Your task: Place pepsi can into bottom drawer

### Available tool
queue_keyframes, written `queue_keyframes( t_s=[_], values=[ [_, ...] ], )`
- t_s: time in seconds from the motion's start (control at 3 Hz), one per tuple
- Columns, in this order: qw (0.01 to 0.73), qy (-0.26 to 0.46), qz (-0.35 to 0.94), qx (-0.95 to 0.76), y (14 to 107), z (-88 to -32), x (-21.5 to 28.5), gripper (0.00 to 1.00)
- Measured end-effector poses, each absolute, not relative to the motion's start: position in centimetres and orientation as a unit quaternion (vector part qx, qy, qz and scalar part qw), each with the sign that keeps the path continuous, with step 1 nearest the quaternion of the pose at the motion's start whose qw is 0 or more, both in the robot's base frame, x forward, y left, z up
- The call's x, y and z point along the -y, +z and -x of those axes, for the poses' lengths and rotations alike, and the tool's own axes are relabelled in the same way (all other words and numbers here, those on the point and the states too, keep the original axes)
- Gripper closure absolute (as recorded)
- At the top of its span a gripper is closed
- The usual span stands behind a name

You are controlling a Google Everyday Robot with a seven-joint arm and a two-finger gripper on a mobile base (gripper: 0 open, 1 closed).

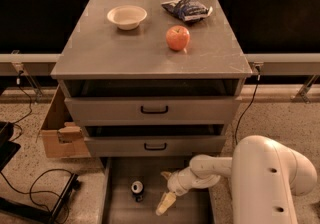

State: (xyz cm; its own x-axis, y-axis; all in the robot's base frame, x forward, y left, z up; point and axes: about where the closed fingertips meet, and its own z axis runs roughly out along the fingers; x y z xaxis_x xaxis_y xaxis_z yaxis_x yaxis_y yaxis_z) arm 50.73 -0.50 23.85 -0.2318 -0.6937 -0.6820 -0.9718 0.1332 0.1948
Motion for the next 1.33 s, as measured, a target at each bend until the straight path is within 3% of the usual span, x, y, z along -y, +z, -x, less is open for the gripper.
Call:
queue_keyframes(
  t_s=[0.33,1.33],
  values=[
    [0.221,0.294,0.584,-0.724,25.8,-50.1,1.6,0.0],
    [0.233,0.144,0.549,-0.79,41.5,-45.6,11.2,0.0]
  ],
)
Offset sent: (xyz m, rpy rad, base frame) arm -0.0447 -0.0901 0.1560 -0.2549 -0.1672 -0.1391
